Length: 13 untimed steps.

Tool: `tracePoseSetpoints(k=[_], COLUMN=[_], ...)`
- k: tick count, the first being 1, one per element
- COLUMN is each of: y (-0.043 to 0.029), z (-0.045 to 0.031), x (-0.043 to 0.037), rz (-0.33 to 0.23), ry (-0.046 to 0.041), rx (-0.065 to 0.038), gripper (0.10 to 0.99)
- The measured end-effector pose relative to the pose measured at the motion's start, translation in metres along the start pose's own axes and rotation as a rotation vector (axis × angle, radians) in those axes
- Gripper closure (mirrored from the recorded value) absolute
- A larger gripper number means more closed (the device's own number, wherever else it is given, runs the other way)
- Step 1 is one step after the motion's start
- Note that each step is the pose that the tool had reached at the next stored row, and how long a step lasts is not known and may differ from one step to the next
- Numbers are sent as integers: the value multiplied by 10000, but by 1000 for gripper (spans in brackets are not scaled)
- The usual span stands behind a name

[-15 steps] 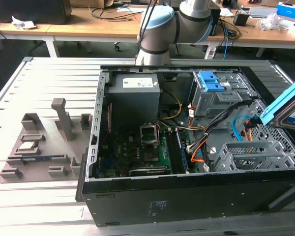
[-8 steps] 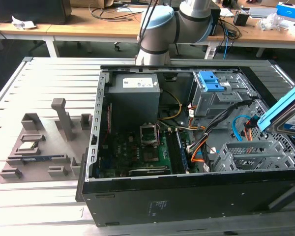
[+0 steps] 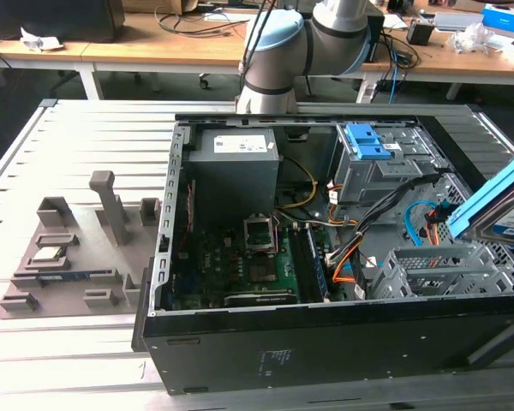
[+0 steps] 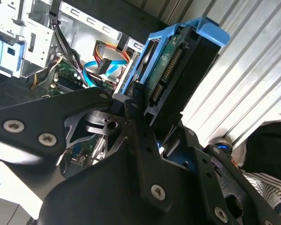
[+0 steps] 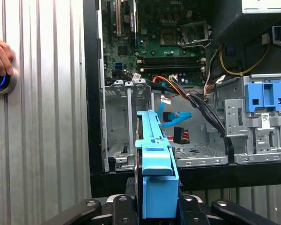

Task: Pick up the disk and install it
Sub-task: 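Pick up the disk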

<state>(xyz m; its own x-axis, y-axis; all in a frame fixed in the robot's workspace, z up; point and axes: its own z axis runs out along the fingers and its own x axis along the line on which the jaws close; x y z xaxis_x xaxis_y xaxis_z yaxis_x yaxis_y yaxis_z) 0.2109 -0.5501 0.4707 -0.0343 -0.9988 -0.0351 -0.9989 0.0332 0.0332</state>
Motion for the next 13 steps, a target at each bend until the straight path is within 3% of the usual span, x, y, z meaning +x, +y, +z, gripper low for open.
tracePoseSetpoints(k=[4, 10, 13], y=[31, 173, 188], z=[27, 108, 126], x=[8, 18, 20], rz=[-1, -1, -2], ry=[-2, 0, -3], rx=[-1, 0, -1], gripper=[722, 722, 722])
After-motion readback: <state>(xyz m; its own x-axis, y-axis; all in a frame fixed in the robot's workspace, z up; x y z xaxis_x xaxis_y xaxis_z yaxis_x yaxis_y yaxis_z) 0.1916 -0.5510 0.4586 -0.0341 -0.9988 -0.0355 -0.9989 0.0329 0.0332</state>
